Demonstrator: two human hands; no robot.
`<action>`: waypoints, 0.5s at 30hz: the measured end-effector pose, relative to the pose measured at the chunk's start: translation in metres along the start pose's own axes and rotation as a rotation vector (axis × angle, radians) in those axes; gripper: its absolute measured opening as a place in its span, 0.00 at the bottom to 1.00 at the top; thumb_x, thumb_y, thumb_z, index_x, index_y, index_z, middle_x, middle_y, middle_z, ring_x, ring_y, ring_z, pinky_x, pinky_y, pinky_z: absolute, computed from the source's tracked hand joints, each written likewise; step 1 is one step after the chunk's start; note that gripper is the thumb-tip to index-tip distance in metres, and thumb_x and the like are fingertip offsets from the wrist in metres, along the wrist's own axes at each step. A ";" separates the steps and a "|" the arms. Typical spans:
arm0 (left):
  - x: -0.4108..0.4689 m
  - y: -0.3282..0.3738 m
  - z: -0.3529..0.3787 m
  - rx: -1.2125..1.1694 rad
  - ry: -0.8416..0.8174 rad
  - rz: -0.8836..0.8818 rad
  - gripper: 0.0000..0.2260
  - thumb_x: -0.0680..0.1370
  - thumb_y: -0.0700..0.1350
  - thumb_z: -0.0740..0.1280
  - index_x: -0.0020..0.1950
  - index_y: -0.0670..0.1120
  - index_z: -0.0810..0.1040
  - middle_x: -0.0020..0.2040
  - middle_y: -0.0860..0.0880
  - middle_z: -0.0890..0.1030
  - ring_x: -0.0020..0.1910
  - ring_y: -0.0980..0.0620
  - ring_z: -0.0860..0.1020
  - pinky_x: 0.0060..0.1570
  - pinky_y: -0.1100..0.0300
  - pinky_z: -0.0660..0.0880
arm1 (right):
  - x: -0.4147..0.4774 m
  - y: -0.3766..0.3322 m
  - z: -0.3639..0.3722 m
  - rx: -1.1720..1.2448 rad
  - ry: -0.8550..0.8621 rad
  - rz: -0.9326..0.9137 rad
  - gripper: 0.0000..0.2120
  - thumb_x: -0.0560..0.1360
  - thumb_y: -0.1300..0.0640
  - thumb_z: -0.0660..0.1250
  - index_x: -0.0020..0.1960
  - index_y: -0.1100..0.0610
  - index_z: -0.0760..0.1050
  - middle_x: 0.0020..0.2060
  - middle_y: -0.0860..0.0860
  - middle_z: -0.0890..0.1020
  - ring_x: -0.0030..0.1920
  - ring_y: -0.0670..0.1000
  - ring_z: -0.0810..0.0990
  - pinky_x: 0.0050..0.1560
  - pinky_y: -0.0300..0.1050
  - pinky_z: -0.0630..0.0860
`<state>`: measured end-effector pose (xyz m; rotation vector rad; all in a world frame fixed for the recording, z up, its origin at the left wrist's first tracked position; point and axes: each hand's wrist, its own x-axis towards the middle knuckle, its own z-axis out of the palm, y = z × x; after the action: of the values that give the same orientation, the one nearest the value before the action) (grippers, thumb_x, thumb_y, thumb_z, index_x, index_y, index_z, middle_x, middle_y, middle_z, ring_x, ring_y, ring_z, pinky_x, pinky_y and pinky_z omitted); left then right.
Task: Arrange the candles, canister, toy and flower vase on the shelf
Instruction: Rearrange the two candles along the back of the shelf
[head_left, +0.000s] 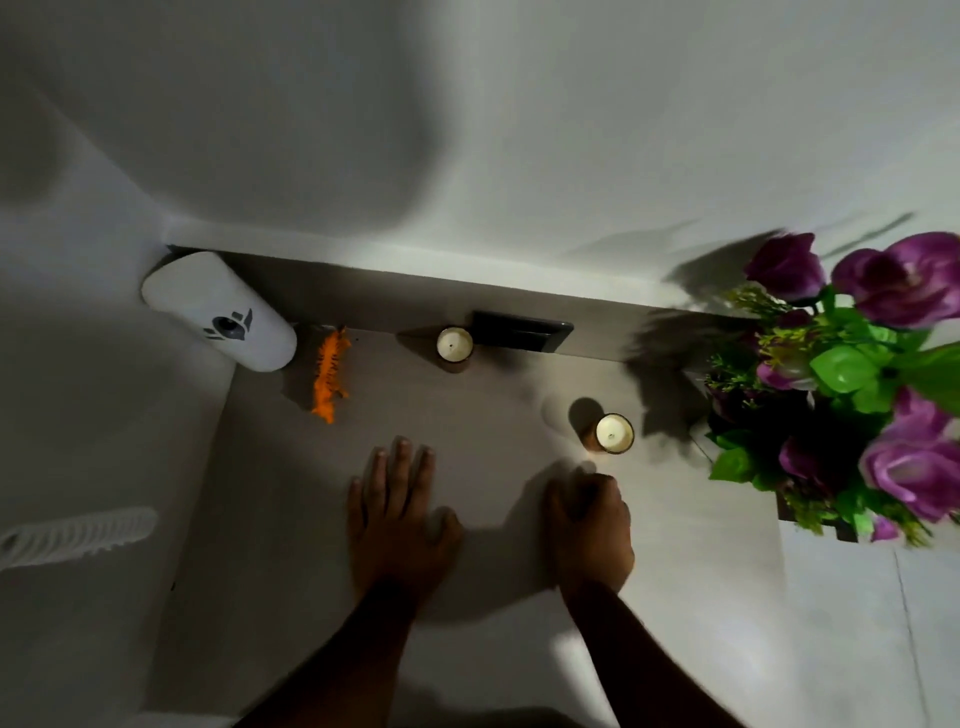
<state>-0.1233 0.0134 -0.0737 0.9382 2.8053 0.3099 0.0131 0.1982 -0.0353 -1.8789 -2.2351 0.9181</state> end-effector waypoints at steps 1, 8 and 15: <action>0.000 0.000 0.000 0.028 -0.002 0.007 0.42 0.76 0.63 0.65 0.88 0.56 0.58 0.90 0.48 0.54 0.89 0.42 0.52 0.83 0.34 0.52 | 0.005 -0.004 -0.004 0.064 0.037 0.075 0.22 0.73 0.33 0.68 0.59 0.45 0.68 0.54 0.51 0.83 0.52 0.59 0.84 0.49 0.52 0.79; 0.023 0.041 0.009 0.030 -0.044 0.125 0.45 0.75 0.68 0.67 0.88 0.55 0.58 0.90 0.47 0.53 0.89 0.40 0.50 0.83 0.32 0.48 | 0.049 -0.046 -0.005 0.386 0.130 0.163 0.26 0.73 0.40 0.73 0.67 0.42 0.67 0.63 0.51 0.83 0.62 0.63 0.83 0.63 0.60 0.79; 0.030 0.051 0.016 -0.003 -0.034 0.121 0.43 0.76 0.65 0.65 0.89 0.54 0.57 0.90 0.45 0.53 0.88 0.39 0.51 0.83 0.33 0.49 | 0.085 -0.086 0.007 0.257 0.085 -0.119 0.23 0.75 0.44 0.74 0.68 0.49 0.74 0.63 0.53 0.81 0.61 0.62 0.82 0.58 0.56 0.80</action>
<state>-0.1138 0.0737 -0.0795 1.1042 2.7221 0.3115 -0.0856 0.2673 -0.0255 -1.6248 -2.0432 1.0286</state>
